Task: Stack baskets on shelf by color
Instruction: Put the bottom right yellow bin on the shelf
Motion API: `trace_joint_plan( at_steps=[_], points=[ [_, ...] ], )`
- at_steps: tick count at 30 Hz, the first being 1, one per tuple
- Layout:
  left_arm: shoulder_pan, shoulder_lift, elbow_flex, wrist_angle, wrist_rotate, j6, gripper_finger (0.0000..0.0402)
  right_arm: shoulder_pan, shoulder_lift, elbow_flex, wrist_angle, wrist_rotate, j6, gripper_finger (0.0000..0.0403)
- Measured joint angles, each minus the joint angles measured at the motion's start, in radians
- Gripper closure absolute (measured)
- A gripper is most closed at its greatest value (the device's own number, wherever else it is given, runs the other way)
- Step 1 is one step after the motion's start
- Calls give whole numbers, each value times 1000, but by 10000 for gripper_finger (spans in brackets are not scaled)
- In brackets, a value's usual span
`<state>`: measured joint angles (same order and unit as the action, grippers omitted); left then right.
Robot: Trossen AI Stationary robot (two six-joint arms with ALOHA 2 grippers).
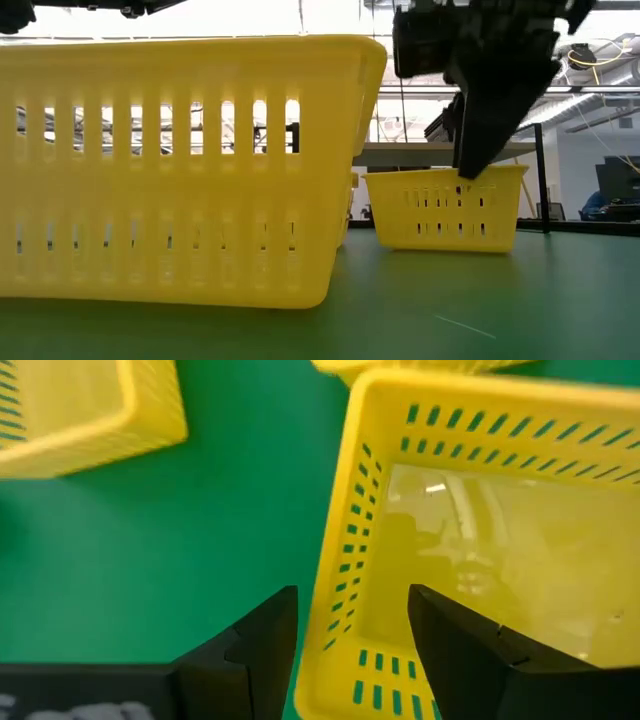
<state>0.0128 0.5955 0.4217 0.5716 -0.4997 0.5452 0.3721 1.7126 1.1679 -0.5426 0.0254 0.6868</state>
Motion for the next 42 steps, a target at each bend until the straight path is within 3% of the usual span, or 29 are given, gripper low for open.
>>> trace_joint_plan(
  at_steps=[7, 15, 20, 25, 34, 42],
  points=[
    [0, 0, 0, 0, 0, -2, 364, -15, 15, 0, -20, -7, -69, 236],
    [0, 0, 0, 0, 0, -1, 364, -19, -29, -1, -113, -80, -227, 388],
    [0, 0, 0, 0, 0, 0, 364, -18, -86, -1, -168, -106, -263, 390],
    [0, 0, 0, 0, 0, 0, 364, -18, -221, -1, -223, -103, -304, 396],
    [0, 0, 0, 1, 0, 2, 364, -37, -525, -1, -141, 115, -586, 400],
    [0, 0, 0, 6, 0, 2, 364, -150, -636, -1, -76, 400, -897, 401]
  ],
)
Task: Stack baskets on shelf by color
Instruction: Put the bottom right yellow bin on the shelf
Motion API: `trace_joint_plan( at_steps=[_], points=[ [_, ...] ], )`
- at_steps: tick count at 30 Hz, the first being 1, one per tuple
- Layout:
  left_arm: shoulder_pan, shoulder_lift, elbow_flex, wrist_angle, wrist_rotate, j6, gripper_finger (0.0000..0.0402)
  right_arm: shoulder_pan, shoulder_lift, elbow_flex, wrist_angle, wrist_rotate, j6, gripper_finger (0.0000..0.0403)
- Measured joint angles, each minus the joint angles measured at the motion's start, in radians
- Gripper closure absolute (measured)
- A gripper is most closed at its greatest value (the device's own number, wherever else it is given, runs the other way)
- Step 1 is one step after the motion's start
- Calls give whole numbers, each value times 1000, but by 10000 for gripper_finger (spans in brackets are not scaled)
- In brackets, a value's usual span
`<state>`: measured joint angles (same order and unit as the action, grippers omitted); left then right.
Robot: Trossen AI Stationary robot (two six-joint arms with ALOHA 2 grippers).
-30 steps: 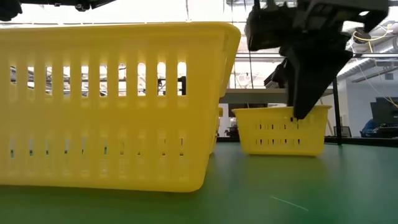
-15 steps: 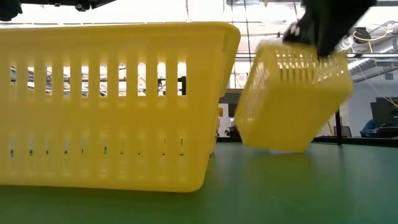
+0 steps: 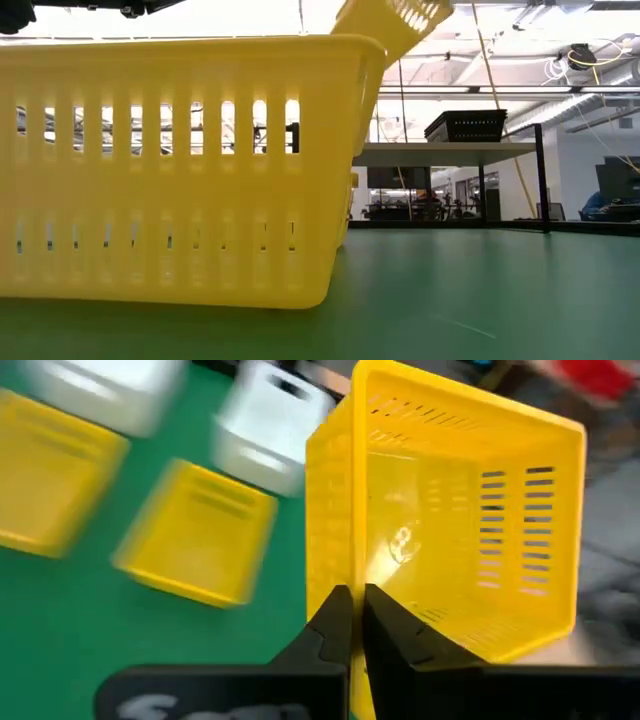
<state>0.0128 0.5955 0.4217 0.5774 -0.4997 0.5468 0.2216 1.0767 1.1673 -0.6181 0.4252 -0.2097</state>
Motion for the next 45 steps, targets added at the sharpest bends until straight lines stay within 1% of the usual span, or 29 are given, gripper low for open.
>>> trace_joint_plan(
  at_steps=[4, 8, 12, 14, 17, 20, 24, 28, 31, 34, 41, 42, 45],
  points=[
    [0, 0, 0, 0, 0, 1, 364, -121, 11, 0, -3, 78, -164, 402],
    [0, 0, 0, 0, 0, 5, 364, -270, 33, -1, 13, 72, -329, 402],
    [0, 0, 0, -1, 0, 8, 364, -433, 44, -1, 13, 66, -435, 402],
    [0, 0, 0, -4, 0, 14, 364, -518, 50, -1, 13, 10, -460, 402],
    [0, 0, 0, -5, 0, 24, 364, -629, 66, -1, 10, -83, -456, 402],
    [0, 0, 0, -5, 0, 32, 364, -695, 96, -1, 0, -153, -437, 402],
    [0, 0, 0, -5, 0, 35, 364, -728, 154, -1, -1, -194, -415, 402],
    [0, 0, 0, -6, 0, 35, 364, -739, 211, -1, -26, -193, -377, 402],
    [0, 0, 0, -9, 0, 35, 364, -740, 224, 2, -41, -182, -343, 402],
    [0, 0, 0, -15, 0, 34, 364, -739, 219, 2, -62, -160, -301, 402],
    [0, 0, 0, -14, 0, 34, 364, -731, 151, -1, -145, -168, -269, 402],
    [0, 0, 0, -14, 0, 34, 364, -730, 143, -1, -154, -173, -261, 402],
    [0, 0, 0, -13, 0, 34, 364, -729, 130, -1, -170, -231, -232, 402]
  ],
)
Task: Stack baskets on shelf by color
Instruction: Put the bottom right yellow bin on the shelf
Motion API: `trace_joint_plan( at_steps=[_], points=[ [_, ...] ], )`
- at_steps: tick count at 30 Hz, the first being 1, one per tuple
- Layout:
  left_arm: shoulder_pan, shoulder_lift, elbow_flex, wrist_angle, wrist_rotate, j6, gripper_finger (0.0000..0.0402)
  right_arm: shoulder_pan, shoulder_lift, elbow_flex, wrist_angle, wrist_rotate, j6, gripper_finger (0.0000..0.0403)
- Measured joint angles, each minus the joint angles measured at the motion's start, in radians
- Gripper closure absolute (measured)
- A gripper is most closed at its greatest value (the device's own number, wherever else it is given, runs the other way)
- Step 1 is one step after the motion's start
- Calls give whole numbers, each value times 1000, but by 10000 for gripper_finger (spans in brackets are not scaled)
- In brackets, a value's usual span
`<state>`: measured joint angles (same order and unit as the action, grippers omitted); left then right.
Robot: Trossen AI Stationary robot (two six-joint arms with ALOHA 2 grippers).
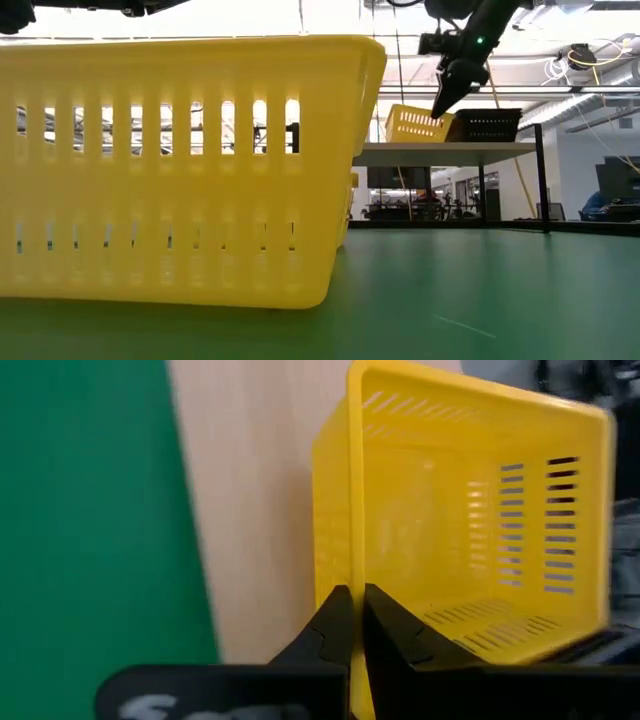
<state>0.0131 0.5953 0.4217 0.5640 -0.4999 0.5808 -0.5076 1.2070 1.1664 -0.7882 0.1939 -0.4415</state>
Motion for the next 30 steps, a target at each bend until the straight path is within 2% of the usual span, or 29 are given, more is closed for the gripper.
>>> trace_joint_plan(
  at_steps=[3, 16, 26, 30],
  points=[
    [0, 0, 0, 3, 0, -2, 364, 5, 1, 0, 5, -24, 11, 402],
    [0, 0, 0, 6, 0, -2, 364, 11, 30, 1, 29, -8, -14, 377],
    [0, 0, 0, 6, 0, 0, 364, 12, 29, 0, 46, 23, -25, 304],
    [0, 0, 0, 6, 0, 0, 364, 17, 15, 0, 80, 70, -15, 277]
  ],
)
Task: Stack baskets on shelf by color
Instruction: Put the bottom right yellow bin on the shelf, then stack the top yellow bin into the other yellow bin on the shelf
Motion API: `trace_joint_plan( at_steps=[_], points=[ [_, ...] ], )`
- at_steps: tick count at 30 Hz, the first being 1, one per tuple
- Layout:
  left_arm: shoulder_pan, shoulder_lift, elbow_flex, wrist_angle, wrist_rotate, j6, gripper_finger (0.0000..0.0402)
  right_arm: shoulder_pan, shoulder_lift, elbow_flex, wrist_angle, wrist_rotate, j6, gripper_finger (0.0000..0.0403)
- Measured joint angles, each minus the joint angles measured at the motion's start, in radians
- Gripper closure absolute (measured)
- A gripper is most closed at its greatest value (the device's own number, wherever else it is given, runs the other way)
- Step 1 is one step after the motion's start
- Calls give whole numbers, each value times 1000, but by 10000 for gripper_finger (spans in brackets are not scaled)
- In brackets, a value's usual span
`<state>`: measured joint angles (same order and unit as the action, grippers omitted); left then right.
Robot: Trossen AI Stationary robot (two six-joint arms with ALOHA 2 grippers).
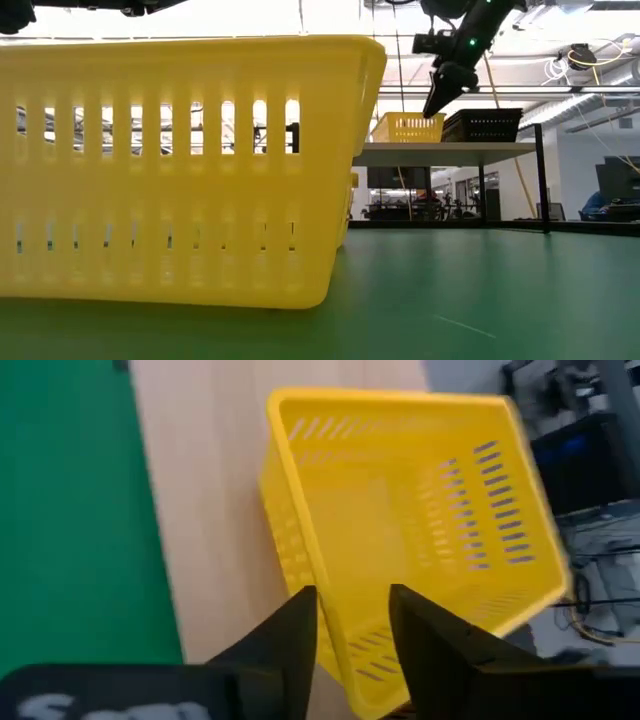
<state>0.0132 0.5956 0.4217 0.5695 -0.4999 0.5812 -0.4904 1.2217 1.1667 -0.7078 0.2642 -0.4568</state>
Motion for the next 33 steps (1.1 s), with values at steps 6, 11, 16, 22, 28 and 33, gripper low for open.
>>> trace_joint_plan(
  at_steps=[6, 11, 16, 22, 28, 33],
  points=[
    [0, 0, 0, -1, 0, 8, 364, 45, -48, 0, 118, 0, -28, 266],
    [0, 0, 0, -5, 0, 12, 364, 108, -89, 0, 189, -41, -16, 266],
    [0, 0, 0, -2, 0, 12, 364, 174, -77, 0, 186, -85, 41, 266],
    [0, 0, 0, -1, 0, 1, 364, 291, -33, -2, 199, -148, 160, 266],
    [0, 0, 0, 1, 0, 9, 364, 489, 85, -164, 537, -288, 277, 265],
    [0, 0, 0, 1, 0, 1, 364, 615, 262, -220, 681, -305, 259, 265]
  ],
)
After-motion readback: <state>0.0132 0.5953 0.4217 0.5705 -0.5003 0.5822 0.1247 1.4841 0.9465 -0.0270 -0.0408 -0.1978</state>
